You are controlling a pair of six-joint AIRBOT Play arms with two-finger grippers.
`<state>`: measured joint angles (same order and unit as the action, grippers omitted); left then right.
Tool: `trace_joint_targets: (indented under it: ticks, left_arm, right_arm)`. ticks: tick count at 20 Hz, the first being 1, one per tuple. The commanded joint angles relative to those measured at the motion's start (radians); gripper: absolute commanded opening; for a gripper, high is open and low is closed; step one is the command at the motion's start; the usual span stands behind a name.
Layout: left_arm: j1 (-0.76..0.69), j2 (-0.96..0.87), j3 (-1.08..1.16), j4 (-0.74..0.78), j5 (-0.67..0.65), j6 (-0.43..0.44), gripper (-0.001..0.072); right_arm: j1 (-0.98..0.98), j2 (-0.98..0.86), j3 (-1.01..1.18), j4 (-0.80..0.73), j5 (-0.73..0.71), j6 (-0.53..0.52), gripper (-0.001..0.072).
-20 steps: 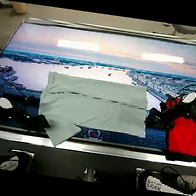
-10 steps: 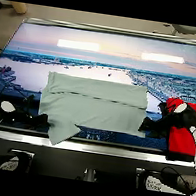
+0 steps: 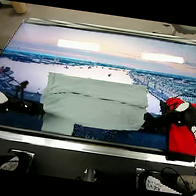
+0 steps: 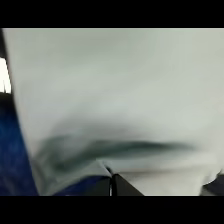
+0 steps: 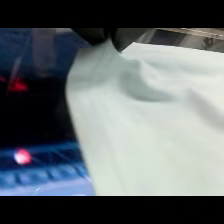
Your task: Fold the shirts.
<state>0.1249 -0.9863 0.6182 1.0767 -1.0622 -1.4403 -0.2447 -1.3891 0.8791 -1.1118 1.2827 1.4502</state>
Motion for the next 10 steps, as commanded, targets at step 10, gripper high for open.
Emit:
trace_joint_targets:
  ticks: [10]
  left_arm:
    - [-0.002, -0.568, 0.708, -0.045, 0.004, 0.010, 0.0026]
  right_arm:
    - [0.130, -0.346, 0.605, -0.051, -0.201, 0.133, 0.0021]
